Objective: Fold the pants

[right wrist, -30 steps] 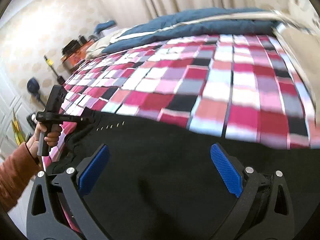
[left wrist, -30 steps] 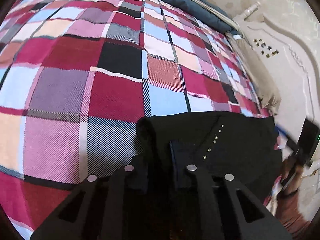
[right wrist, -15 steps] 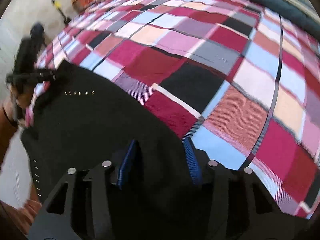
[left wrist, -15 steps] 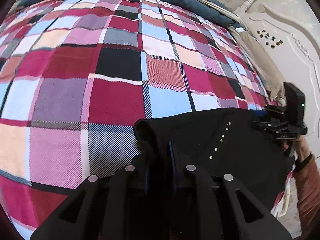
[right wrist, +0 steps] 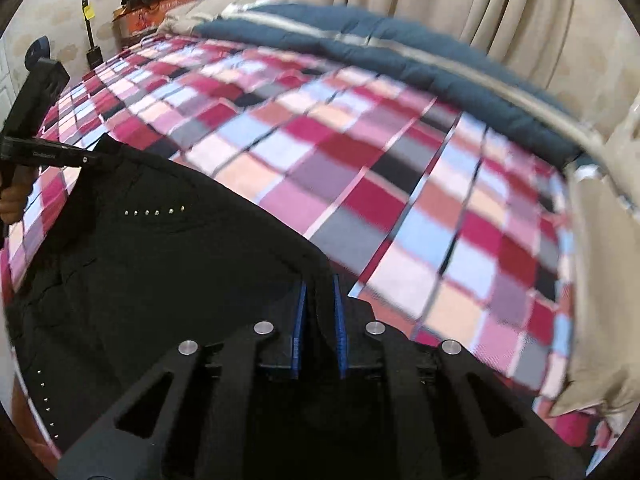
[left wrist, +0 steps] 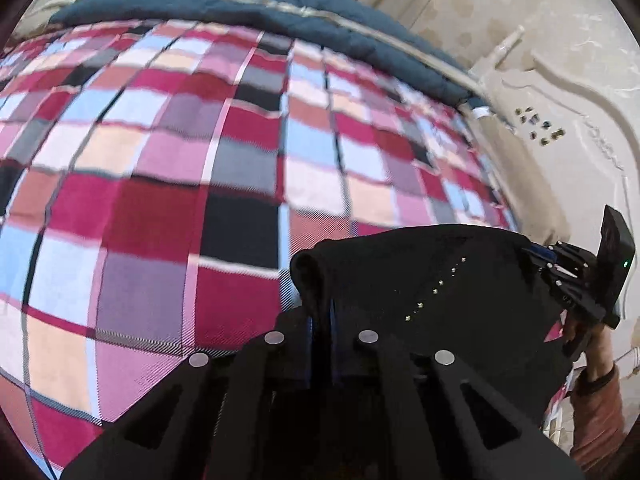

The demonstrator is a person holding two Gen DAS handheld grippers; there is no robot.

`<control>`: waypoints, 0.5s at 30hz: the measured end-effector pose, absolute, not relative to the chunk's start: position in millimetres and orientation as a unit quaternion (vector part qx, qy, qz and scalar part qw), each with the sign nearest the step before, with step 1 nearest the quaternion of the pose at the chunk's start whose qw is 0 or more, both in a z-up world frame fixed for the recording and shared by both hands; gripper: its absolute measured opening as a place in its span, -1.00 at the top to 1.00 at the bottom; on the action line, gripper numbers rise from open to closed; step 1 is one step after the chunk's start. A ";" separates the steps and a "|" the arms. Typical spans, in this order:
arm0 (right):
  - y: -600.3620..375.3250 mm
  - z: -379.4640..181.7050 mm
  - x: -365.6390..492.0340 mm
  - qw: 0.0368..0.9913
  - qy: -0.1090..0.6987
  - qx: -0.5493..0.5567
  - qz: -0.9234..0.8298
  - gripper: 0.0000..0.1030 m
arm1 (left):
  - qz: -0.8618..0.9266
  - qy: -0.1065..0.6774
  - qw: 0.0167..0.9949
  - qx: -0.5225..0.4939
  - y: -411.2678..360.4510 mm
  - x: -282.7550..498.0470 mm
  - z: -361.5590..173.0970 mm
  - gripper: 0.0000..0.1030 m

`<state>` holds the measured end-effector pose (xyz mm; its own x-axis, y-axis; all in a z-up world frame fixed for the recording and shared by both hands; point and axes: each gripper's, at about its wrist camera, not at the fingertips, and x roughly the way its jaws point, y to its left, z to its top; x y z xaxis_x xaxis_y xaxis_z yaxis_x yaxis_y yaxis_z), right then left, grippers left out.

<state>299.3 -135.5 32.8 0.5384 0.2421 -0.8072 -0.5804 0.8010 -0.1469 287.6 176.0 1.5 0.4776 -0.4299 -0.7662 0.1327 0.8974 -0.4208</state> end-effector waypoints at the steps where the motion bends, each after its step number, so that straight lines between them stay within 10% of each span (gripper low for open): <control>1: -133.9 38.5 291.3 0.857 0.402 -0.216 0.239 0.77 | -0.170 0.476 0.851 -0.143 173.8 282.5 6.6 0.88; 15: -157.5 47.4 107.3 0.890 0.307 -0.235 0.242 0.78 | -0.206 0.403 0.877 -0.160 179.0 145.4 40.7 0.88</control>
